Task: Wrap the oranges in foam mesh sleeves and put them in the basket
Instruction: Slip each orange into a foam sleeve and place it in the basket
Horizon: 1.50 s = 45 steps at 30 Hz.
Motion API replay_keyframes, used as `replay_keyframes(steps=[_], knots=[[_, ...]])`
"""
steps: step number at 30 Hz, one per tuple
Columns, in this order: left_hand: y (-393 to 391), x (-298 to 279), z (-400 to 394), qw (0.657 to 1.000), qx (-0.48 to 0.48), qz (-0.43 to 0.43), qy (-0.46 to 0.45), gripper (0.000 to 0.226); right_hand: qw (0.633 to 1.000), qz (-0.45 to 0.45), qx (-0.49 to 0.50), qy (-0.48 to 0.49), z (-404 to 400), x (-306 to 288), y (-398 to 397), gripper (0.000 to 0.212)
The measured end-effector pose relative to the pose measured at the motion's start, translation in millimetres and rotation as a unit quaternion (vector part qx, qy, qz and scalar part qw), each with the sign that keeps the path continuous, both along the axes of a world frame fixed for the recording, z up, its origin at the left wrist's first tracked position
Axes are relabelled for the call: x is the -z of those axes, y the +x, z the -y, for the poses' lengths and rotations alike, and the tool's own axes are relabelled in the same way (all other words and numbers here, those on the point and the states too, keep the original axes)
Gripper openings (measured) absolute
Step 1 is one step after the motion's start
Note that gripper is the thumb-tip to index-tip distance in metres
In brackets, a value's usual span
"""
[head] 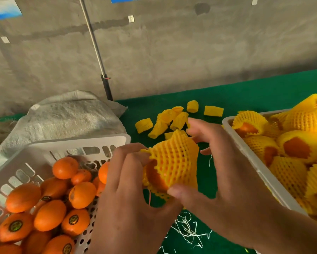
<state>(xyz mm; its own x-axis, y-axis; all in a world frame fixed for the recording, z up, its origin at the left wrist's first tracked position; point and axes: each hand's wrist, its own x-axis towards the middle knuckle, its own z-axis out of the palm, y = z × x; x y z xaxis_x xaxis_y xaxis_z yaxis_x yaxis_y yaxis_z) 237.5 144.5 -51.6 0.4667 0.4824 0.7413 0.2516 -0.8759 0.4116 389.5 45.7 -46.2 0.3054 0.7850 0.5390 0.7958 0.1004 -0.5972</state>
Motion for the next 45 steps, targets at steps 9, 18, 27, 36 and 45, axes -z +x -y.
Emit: replay_keyframes(steps=[9, 18, 27, 36, 45], knots=[[1.0, 7.6, 2.2, 0.994, 0.021, -0.093, 0.058, 0.077, 0.997, -0.047, -0.003, -0.066, -3.1, 3.8, -5.8, 0.117], [8.7, 12.7, -3.2, 0.994, 0.018, -0.096, 0.049, 0.054, 0.992, -0.046, 0.094, -0.066, -9.2, 10.7, 6.3, 0.121], [3.8, 8.0, 0.1, 0.991, 0.053, -0.118, 0.03, 0.021, 0.992, -0.019, 0.093, -0.078, -11.2, 17.0, 18.7, 0.124], [8.9, 10.3, -7.5, 0.885, 0.183, -0.124, -0.41, 0.065, 0.99, 0.071, -0.055, -0.11, -9.4, 16.3, 19.1, 0.127], [2.5, 16.8, -24.4, 0.95, 0.018, -0.14, -0.279, 0.094, 0.985, 0.074, -0.099, -0.121, -13.1, 15.5, 20.9, 0.137]])
